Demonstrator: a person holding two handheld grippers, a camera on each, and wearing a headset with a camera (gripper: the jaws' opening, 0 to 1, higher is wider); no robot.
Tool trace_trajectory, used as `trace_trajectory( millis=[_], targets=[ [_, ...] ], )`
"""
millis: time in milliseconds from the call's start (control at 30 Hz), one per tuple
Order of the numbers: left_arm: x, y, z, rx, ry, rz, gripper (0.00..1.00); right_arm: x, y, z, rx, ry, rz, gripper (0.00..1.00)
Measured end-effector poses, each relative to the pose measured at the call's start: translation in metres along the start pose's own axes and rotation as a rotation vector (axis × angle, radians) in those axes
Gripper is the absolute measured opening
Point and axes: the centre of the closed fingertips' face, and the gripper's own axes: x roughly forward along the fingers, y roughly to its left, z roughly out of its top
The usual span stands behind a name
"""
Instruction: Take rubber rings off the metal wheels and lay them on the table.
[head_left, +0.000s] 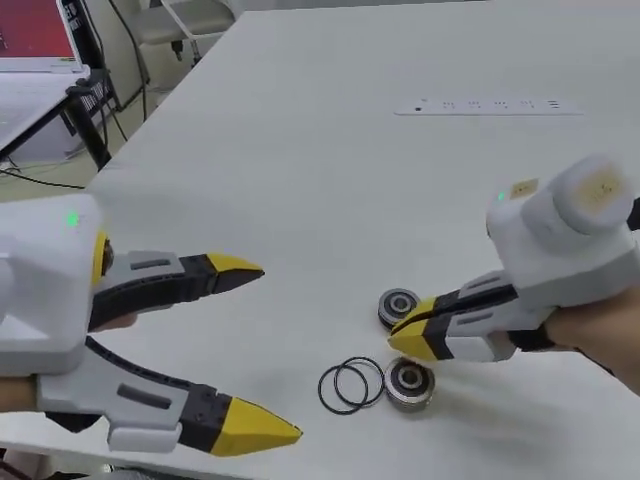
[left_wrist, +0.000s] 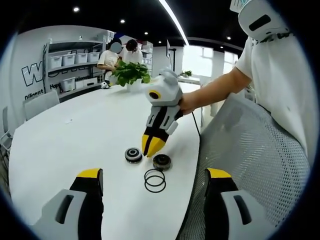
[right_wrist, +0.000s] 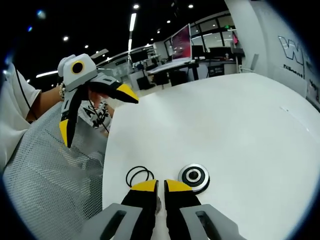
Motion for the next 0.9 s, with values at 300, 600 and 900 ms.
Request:
trace_trajectory(
  millis=[300, 600, 900],
  targets=[
    [0.012, 0.017, 0.016, 0.060, -0.003, -0.018, 0.75, -0.014, -0.015, 0.003, 0.025, -0.054, -0.049, 0.06],
    [0.029, 0.034, 0.031, 0.095, -0.018, -0.038, 0.67, -0.018, -0.026, -0.002, 0.034, -0.066, -0.091, 0.12],
    [0.052, 0.053, 0.035, 0.084, -0.043, -0.013, 0.55, -0.017, -0.033, -0.006, 0.034, -0.070, -0.104, 0.18]
  ],
)
